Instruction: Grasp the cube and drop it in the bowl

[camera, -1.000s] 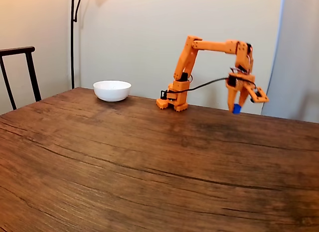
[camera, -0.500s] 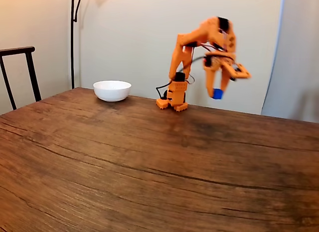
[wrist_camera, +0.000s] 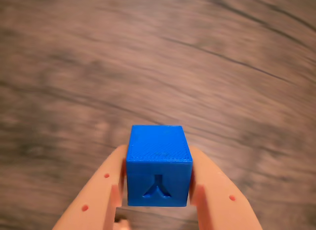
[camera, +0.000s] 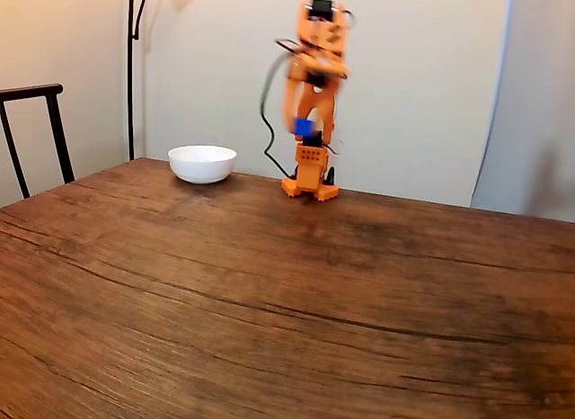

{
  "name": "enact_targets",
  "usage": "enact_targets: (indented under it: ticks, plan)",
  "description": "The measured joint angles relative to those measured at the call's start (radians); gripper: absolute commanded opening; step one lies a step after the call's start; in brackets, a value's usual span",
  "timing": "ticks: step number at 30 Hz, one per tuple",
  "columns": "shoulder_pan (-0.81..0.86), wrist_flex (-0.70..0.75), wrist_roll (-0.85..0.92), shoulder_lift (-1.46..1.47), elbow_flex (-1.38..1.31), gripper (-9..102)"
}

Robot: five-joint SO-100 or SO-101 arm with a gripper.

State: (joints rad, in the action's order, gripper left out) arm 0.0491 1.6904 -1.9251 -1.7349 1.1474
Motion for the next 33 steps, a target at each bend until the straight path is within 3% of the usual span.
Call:
enact_targets:
  ticks: [9, 17, 33]
  plan:
    - [0.512, 0.000, -0.242, -0.052, 0.000, 4]
    - [0.854, -0.008, -0.353, -0.052, 0.100, 4]
    - [1.189, -0.347, -0.449, -0.052, 0.472, 4]
